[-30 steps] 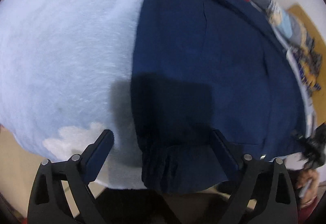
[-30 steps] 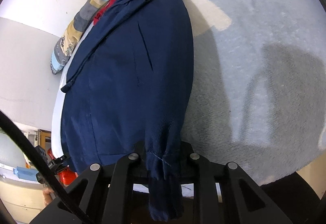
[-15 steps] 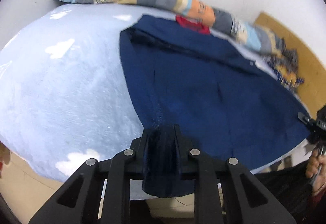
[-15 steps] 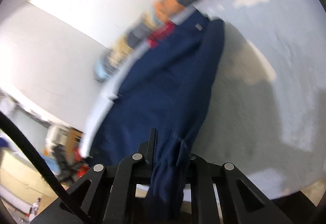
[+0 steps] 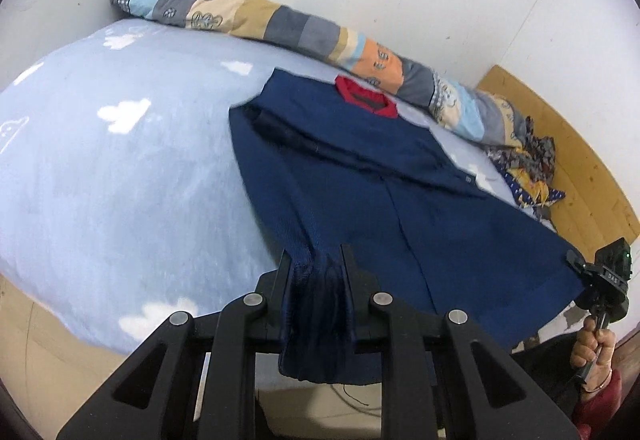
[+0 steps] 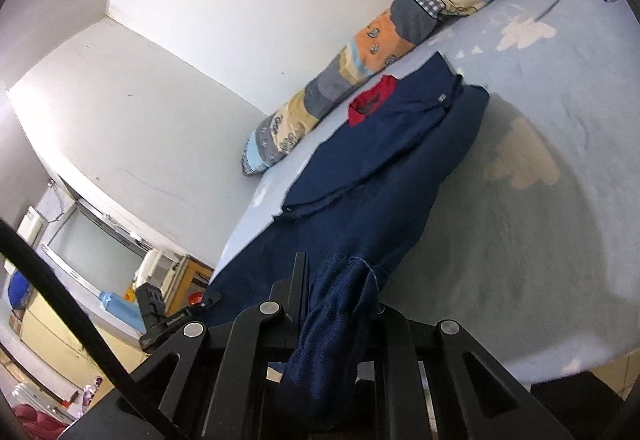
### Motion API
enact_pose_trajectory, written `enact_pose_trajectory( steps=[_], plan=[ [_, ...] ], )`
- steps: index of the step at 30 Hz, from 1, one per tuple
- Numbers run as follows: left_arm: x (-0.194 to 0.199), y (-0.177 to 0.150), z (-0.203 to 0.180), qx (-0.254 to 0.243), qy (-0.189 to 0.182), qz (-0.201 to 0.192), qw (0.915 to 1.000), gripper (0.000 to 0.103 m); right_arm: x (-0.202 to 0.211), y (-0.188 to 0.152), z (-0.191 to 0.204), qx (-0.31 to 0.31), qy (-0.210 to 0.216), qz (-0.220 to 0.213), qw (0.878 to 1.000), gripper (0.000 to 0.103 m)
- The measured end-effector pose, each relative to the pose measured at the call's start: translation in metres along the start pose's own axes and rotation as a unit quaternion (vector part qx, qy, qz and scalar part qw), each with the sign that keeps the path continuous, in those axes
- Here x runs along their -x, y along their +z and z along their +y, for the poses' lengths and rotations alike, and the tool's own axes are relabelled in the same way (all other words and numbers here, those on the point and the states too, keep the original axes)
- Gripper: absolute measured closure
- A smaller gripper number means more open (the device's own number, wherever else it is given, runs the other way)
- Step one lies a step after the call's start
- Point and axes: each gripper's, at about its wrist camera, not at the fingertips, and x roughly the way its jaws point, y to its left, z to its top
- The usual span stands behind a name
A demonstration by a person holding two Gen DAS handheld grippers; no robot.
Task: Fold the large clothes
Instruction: 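Lift the hem with both grippers and fold it toward the red collar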
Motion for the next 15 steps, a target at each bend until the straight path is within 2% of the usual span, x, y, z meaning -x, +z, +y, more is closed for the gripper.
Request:
enact_pose_trajectory(
  steps=[5,9,15],
  plan=[
    [0.009,0.047,0.002,0.011,-0.014,-0.046,0.9988,0.084,0.006,0.030,0.019,0.024,0.012,-0.016,1.000,0.090],
    [0.006,0.096,-0.001,0.023,-0.016,-0.076,0.9967,0.084,0.002,0.072,0.030,0.031,0.019,-0.036,0.999,0.090],
    [-0.026,0.181,-0.007,0.030,-0.004,-0.094,0.9951,0.084,-0.023,0.139,0.031,0.028,0.019,-0.057,0.998,0.090]
  ],
)
